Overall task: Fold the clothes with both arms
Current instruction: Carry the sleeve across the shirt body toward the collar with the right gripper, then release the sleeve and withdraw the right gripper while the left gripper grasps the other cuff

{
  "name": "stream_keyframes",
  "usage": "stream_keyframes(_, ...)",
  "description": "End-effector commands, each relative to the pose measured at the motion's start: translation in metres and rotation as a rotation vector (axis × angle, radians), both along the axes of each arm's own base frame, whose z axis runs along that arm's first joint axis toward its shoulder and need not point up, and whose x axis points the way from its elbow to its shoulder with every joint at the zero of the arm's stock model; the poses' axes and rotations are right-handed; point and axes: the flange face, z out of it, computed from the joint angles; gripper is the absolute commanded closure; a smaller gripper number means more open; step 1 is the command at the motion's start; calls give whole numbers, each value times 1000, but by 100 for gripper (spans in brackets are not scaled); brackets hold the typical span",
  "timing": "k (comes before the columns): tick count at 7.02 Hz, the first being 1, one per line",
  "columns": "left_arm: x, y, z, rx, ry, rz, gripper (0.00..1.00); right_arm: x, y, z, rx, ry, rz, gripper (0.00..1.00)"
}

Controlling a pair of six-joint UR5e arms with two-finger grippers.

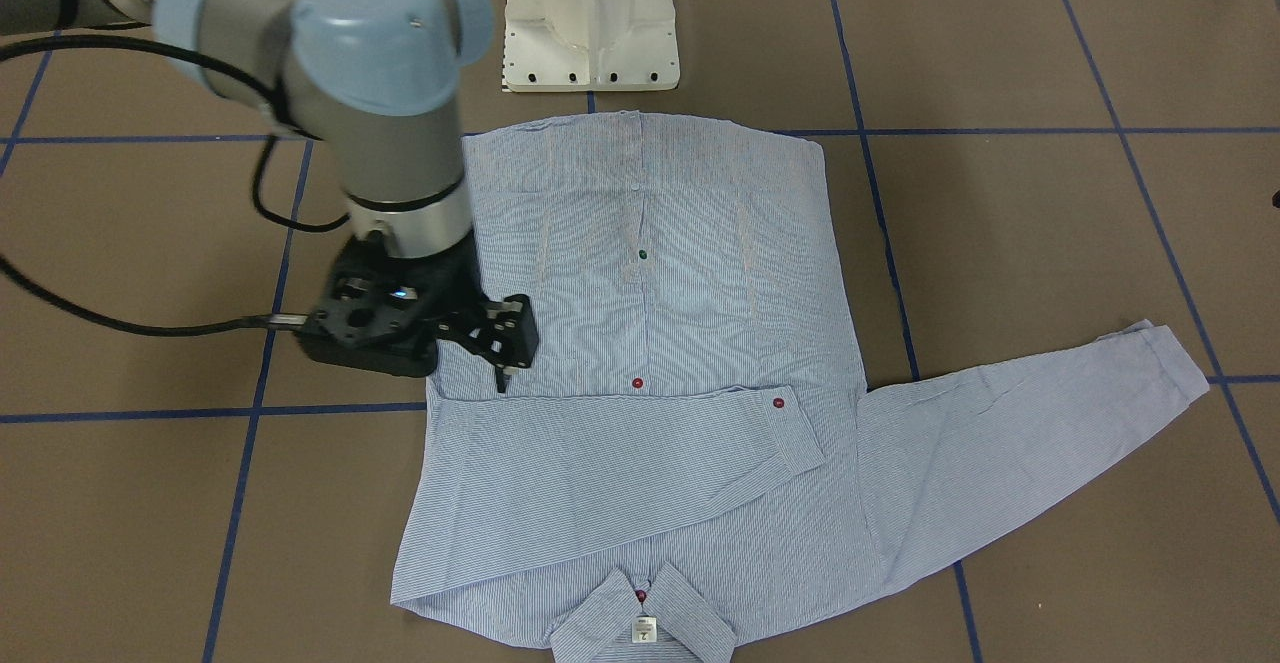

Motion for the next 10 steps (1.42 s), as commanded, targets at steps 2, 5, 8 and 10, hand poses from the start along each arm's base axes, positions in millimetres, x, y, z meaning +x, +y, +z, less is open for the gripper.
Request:
stream_keyframes(2, 43, 1, 86, 2, 39, -104, 0, 183, 35, 139, 113, 45, -188, 0)
stream_keyframes(5, 50, 22, 180, -33, 67, -173, 0, 301, 84, 280, 192, -17, -256, 0)
stream_keyframes(8, 124, 37, 202, -138, 147, -283, 0, 362, 106, 318, 223, -27, -272, 0)
stream_keyframes(10, 165, 47, 209, -184, 172, -335, 0, 363, 108, 322, 215, -24, -271, 0)
